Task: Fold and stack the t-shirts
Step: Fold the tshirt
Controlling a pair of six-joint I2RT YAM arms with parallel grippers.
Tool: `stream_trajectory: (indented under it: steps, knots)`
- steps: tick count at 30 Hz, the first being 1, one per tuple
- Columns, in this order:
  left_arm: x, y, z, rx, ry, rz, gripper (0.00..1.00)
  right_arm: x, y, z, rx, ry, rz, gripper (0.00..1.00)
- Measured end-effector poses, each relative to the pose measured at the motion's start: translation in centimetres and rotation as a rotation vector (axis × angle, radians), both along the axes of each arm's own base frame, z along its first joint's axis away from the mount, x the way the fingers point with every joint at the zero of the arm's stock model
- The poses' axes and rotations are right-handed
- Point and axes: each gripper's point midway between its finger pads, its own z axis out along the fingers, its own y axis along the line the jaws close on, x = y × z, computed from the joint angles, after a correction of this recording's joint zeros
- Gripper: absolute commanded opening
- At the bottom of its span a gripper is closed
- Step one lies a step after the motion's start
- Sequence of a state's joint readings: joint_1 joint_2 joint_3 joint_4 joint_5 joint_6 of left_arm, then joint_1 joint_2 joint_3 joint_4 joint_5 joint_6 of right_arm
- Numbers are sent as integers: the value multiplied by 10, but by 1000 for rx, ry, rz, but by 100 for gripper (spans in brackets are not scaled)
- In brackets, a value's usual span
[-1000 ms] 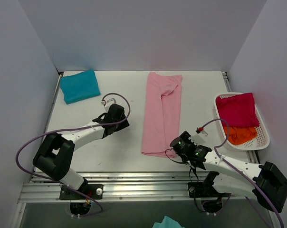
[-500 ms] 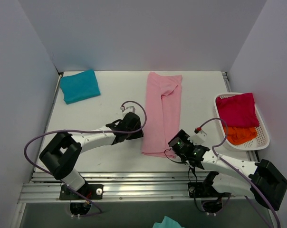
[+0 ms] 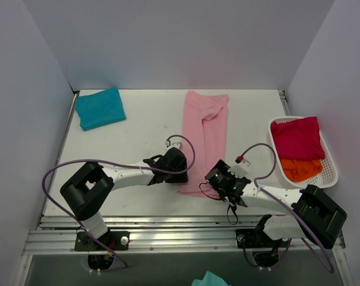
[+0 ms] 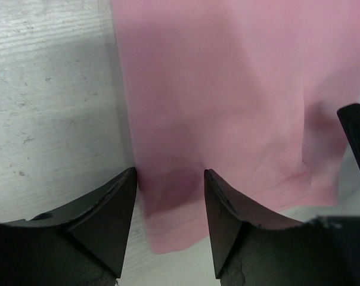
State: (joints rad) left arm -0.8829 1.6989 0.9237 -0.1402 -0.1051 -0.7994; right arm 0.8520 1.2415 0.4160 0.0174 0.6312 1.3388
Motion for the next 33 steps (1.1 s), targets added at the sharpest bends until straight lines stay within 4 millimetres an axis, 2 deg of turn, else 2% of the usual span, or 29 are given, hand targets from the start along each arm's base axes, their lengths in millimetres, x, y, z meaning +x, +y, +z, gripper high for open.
stream_trajectory:
  steps: [4,7,8,9,10,11,12,14,15,20,33]
  knots:
    - [-6,-4,0,4,-2,-27,58,10,6,0,5,-20,1,84]
    - [-8,-5,0,6,-2,-46,54,15,9,1,9,-35,0,75]
    - [-9,-6,0,7,-1,-52,51,16,10,1,11,-37,0,70]
    - [-10,-7,-1,8,2,-58,41,17,10,1,12,-38,0,65]
    - [-12,-8,-2,8,7,-67,36,17,9,0,13,-36,-2,59]
    - [-13,-10,-4,11,12,-76,30,17,9,-1,15,-33,0,48]
    - [-13,-12,-6,10,14,-86,16,16,9,-2,17,-28,2,40]
    - [-12,-19,-8,2,18,-99,7,13,7,-7,18,-13,4,22]
    - [-11,-23,-9,-5,17,-107,3,11,5,-9,20,-8,5,17]
    - [-7,-39,-9,-49,9,-122,2,4,0,-12,24,9,7,0]
    - [-8,-34,-8,-82,4,-68,2,-8,-13,-8,35,6,5,0]
